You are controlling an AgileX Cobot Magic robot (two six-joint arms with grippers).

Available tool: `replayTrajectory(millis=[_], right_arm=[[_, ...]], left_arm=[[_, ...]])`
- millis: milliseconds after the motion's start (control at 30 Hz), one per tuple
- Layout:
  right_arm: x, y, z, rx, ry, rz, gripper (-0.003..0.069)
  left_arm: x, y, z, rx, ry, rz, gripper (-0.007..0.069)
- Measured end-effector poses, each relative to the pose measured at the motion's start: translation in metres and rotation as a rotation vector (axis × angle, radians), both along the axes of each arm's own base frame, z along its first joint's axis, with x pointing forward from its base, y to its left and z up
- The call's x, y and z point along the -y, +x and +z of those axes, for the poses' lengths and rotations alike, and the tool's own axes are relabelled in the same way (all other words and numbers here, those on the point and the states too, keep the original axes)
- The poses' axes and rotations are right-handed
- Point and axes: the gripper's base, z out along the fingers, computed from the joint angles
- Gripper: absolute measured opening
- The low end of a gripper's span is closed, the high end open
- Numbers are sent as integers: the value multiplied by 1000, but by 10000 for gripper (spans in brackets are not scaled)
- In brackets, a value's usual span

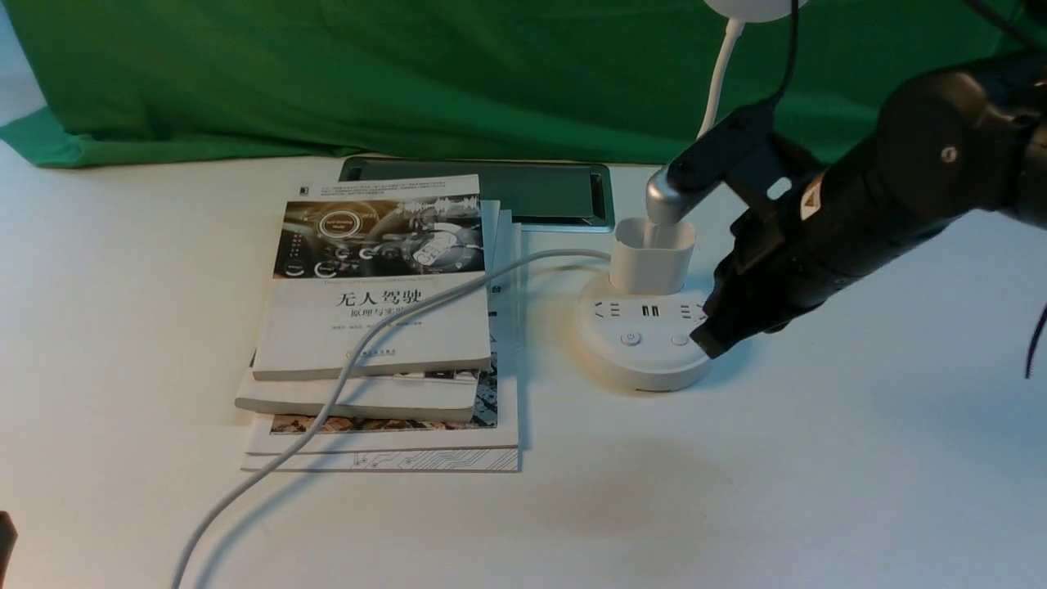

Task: Turn on the desk lamp on the white desktop with your hand.
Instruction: 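Press the button on the base of the white desk lamp with the right gripper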

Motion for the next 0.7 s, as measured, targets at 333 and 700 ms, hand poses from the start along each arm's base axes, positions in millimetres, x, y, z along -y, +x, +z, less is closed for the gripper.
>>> replayTrajectory(millis=[333, 700], right_arm=[[-13, 25, -47, -2, 21, -51, 38], [-8, 42, -65, 42, 37, -105, 38]], left_arm=[[0, 0, 0, 0, 0, 0, 21], [0, 0, 0, 0, 0, 0, 21]])
